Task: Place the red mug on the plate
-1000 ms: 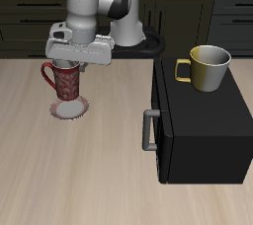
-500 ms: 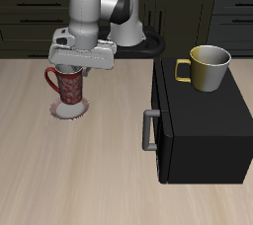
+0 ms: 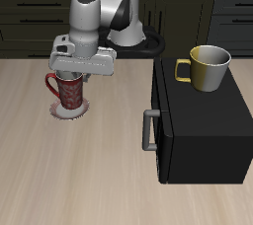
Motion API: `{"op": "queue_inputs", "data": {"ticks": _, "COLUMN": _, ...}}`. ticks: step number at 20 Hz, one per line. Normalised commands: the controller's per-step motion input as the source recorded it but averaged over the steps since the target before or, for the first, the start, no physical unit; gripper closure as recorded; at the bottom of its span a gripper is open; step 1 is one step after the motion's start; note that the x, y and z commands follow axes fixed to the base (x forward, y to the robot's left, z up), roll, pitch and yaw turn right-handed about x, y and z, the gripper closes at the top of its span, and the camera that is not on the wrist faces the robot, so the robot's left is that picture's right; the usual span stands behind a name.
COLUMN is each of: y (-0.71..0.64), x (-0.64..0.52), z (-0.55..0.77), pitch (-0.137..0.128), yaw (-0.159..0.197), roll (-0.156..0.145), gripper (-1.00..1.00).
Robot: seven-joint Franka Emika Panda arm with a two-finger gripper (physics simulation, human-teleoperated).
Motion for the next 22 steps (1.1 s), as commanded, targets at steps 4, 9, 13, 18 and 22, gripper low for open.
{"op": "queue_inputs", "data": {"ticks": 4, "y": -0.02, "x": 0.01, "z": -0.08, "pitch": 0.010, "yaw": 0.000, "roll": -0.002, "gripper": 1.00}}
{"op": "queue_inputs", "data": {"ticks": 9, "y": -0.01, "x": 0.05, "z": -0.18, "pitch": 0.025, "yaw": 0.014, "roll": -0.004, "gripper": 1.00}}
{"op": "queue_inputs", "data": {"ticks": 13, "y": -0.05, "x": 0.16, "z": -0.27, "pitch": 0.081, "yaw": -0.016, "roll": 0.003, "gripper": 1.00}}
{"op": "queue_inputs", "data": {"ticks": 18, "y": -0.10, "x": 0.00, "z": -0.05, "pitch": 0.040, "yaw": -0.045, "roll": -0.012, "gripper": -1.00}}
{"op": "queue_inputs", "data": {"ticks": 22, "y": -0.05, "x": -0.03, "z": 0.01, "pitch": 0.023, "yaw": -0.022, "roll": 0.000, "gripper": -1.00}}
